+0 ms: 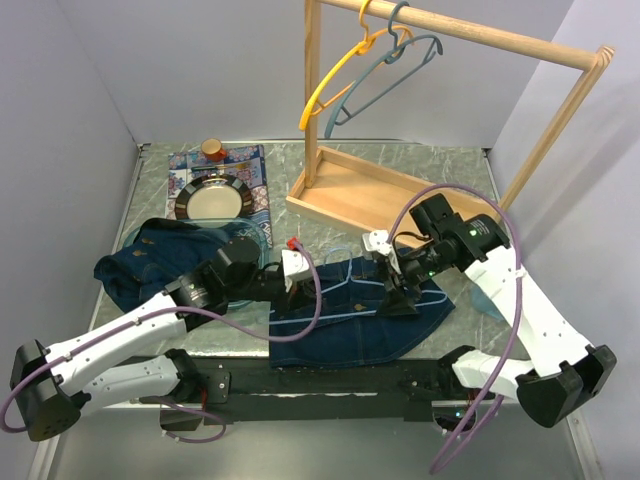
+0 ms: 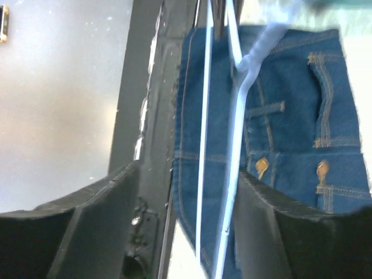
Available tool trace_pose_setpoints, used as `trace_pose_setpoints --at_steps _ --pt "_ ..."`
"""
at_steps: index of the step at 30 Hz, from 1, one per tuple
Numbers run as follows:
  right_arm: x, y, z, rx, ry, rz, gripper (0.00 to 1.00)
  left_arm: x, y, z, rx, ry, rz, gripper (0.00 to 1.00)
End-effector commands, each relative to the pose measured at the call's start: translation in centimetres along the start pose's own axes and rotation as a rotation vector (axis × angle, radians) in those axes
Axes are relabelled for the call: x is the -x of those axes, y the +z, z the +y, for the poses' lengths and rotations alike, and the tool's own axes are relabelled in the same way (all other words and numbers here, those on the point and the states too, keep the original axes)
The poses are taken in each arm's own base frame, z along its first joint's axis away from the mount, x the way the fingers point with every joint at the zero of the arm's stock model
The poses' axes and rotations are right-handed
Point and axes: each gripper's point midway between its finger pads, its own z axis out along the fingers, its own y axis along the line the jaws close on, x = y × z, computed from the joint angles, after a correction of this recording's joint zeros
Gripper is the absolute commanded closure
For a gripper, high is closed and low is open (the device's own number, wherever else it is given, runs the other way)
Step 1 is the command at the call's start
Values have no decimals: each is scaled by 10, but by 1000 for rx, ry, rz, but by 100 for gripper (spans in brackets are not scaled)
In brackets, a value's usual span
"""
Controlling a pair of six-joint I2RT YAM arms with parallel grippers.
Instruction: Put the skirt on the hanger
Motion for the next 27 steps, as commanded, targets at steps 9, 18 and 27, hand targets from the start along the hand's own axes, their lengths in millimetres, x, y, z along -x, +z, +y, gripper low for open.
trace_pose_setpoints --at_steps 9,18,27 --pt "64 9 3 48 -61 -252 29 30 5 -16 -18 -211 -148 99" --pt "59 23 1 97 88 -298 63 17 19 -18 -9 -220 -99 99" --pt "47 31 1 111 218 -339 100 3 21 -5 89 -240 -51 83"
